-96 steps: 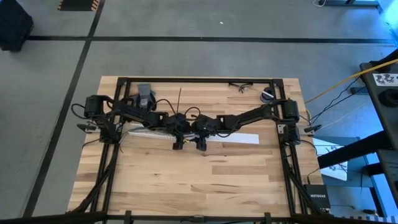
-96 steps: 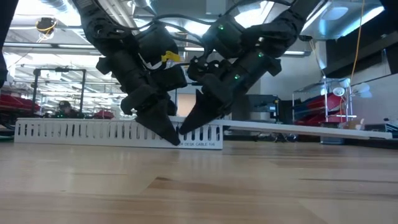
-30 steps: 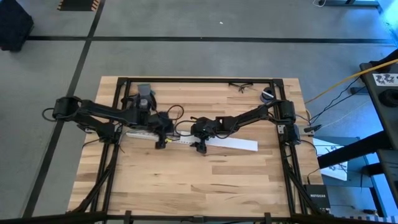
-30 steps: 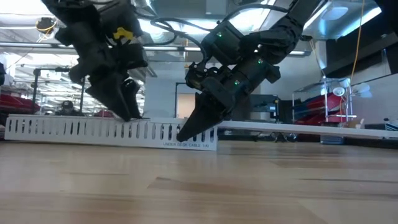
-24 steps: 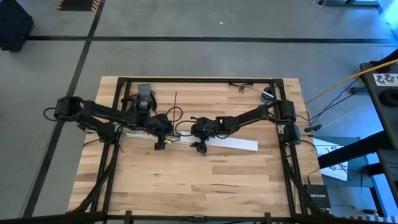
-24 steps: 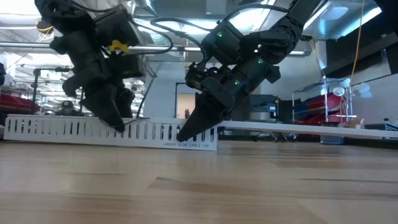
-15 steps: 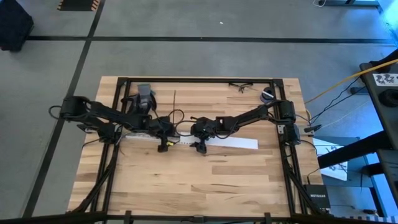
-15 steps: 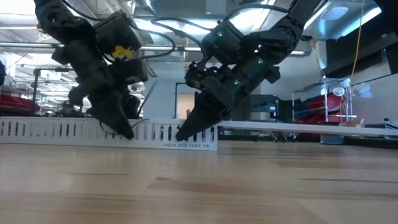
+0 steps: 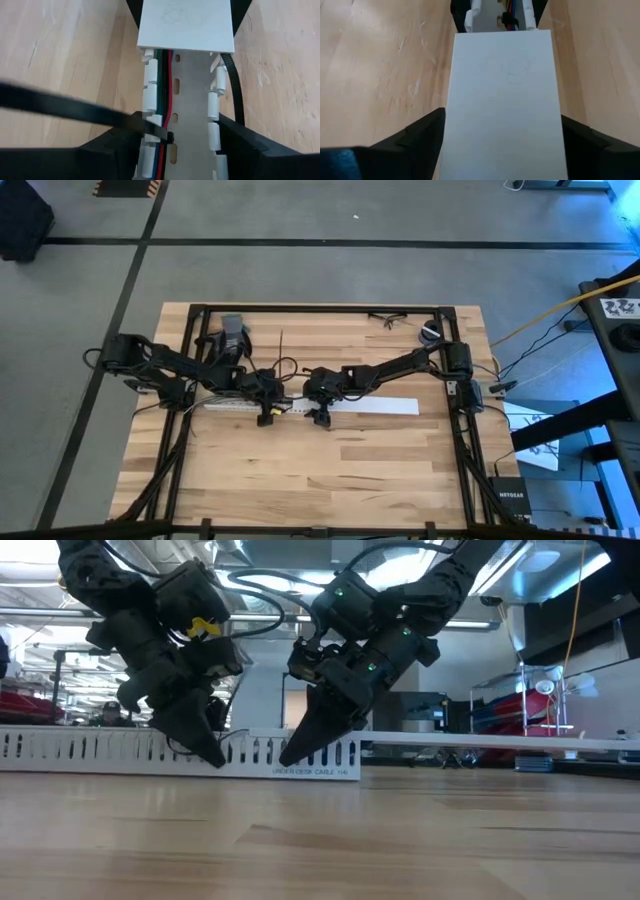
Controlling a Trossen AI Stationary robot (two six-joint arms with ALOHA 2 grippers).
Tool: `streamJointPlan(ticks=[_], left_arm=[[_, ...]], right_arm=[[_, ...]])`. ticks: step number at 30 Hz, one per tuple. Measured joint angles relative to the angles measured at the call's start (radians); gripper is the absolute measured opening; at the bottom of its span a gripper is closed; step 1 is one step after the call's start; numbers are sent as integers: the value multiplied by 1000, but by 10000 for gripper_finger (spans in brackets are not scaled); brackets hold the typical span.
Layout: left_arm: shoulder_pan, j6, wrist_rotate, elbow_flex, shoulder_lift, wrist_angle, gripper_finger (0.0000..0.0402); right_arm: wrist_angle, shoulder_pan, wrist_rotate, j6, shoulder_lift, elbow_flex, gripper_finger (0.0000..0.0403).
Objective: Ziptie cables
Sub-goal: Close the white cable duct with the lid
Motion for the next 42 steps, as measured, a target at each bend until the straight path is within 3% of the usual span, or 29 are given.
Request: streamJointPlan(ticks=[9,14,22,26,31,42], left_arm=[[0,-1,-3,0,1,1,209],[1,-6,-15,0,1,-1,209],[2,-6,-13,0,1,-1,209],[2,-6,-10,0,1,-1,209],[2,-7,-10,0,1,-2,208],[1,-3,-2,-1,-1,-5,208]], right_arm=[[-103,0,-1,-23,-2,59,307],[-168,1,79,-66,-8,118,307],[-401,2,92,-115,-9,203,307],[-462,2,98,-115,-9,210,285],[-463,2,95,-113,-9,210,218],[-303,1,60,-75,17,206,217]])
